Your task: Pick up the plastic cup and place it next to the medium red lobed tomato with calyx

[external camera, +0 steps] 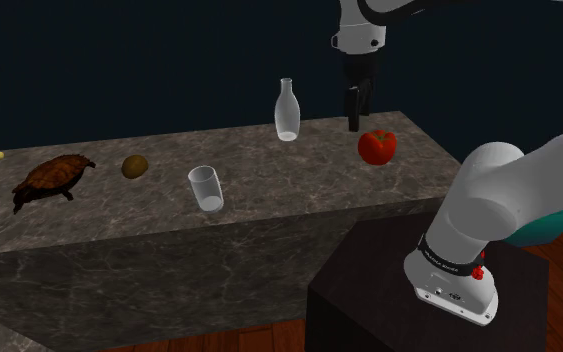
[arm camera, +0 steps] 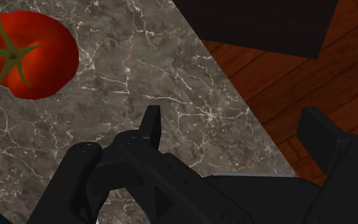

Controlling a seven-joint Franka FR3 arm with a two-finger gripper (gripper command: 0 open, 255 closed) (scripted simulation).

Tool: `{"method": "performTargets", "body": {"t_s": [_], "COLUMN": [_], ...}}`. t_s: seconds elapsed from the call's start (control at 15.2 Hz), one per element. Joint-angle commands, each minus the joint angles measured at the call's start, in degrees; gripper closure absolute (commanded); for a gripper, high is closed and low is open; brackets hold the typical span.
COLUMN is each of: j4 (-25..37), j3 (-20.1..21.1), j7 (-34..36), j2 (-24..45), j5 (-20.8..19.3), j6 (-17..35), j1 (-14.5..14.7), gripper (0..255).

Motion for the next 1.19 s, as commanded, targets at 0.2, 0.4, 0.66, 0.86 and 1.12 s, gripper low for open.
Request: {"method": "performTargets", "body": {"t_s": [0.2,0.4,0.66,0.86,1.12], "j4": [0.4,1.5,4.1,6.9,11.6], "j3": [2.4,4.7,7.7,9.8,12.3], "j7": [3.1,6.1,10.1,13.2,17.5], "j2": [4.2,9.0,16.0,21.5,29.3], "j5": [1.7,3.0,3.9,4.0,3.0], "j6": [4.9,9.5,15.3,19.2,23.5], "j1": [0.9,1.7,2.4,2.8,3.2], "gripper": [0,0,0,0,0]}}
